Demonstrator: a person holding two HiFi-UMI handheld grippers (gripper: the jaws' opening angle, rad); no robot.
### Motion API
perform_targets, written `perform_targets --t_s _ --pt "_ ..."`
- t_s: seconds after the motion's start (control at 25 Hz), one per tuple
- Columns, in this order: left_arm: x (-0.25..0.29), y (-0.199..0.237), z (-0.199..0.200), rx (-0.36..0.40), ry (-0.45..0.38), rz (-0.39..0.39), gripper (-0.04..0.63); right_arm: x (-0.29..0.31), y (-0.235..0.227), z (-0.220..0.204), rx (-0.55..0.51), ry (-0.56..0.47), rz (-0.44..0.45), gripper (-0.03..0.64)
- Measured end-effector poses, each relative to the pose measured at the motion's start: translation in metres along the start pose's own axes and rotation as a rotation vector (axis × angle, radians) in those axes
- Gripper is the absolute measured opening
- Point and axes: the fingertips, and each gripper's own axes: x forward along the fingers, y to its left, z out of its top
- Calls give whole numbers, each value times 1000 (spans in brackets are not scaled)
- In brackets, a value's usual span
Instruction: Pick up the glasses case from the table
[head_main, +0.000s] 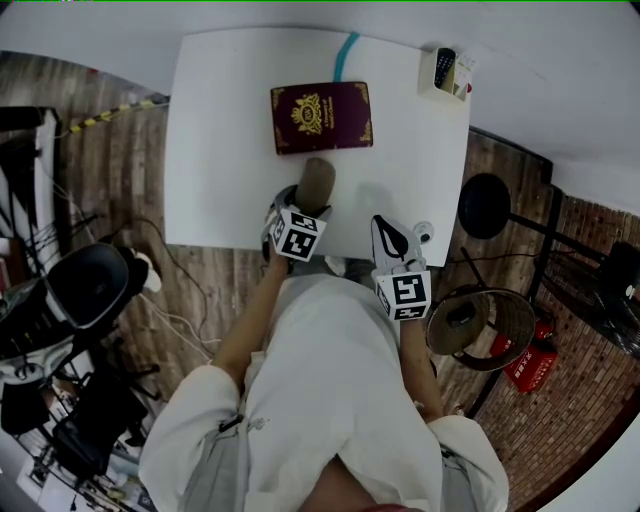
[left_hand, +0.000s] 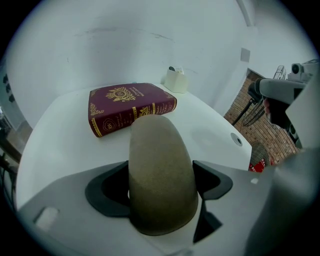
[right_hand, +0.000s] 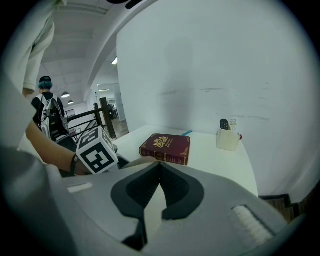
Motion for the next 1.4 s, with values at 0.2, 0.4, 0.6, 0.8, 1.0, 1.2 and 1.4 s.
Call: perform_targets --t_s 0.2,0.4,0.6,0.8,1.0,1.2,1.4 --pt "-4 -1 10 8 -36 -8 402 1 -2 2 -5 -8 -3 5" --pt "-24 -6 31 6 -98 -20 402 -1 -7 11 -19 -34 -10 5" --pt "-57 -6 61 23 -199 -15 402 -3 -14 26 -37 -76 -20 5" --pt "-96 -3 97 41 -314 3 402 -7 -18 53 -69 -138 -23 5" --pt "-135 -3 131 64 -429 22 402 -12 -19 79 -103 -197 -21 5" --pt "-175 -6 158 88 -540 37 402 -22 -16 105 -132 -254 -14 5" --pt "-206 -11 179 113 -634 42 402 -34 -14 131 -154 -316 -13 5"
